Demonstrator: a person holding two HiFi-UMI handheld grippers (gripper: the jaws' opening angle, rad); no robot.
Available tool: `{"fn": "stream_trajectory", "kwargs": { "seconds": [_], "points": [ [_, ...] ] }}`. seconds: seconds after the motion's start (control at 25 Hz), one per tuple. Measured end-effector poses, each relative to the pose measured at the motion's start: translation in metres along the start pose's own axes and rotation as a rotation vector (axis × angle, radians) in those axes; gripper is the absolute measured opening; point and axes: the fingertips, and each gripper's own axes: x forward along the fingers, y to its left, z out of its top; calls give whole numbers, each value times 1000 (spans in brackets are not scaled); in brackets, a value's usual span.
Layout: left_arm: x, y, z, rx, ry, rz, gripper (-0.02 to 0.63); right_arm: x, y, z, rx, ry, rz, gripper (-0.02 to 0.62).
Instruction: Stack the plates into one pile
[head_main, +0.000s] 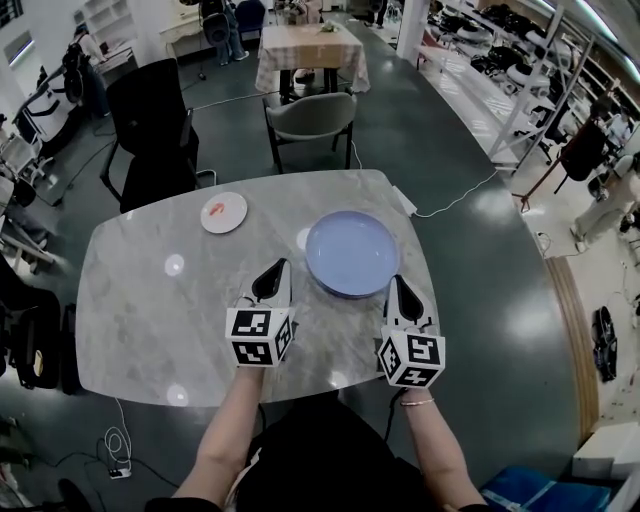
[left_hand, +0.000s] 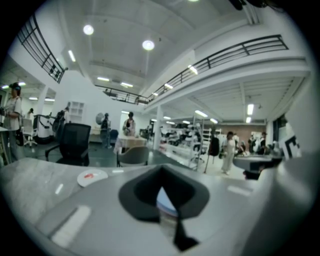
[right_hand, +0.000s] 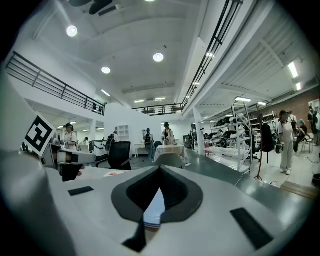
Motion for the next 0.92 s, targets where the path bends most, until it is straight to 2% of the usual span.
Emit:
{"fn": "stream_trajectory", "kwargs": {
  "seconds": [0.24, 0.92],
  "points": [
    [-11, 1, 2, 2, -23, -3, 6, -10, 8, 6, -4, -21, 11, 5],
    [-22, 9, -3, 12, -27, -33, 6, -10, 28, -6, -3, 6, 13, 5]
  ]
}}
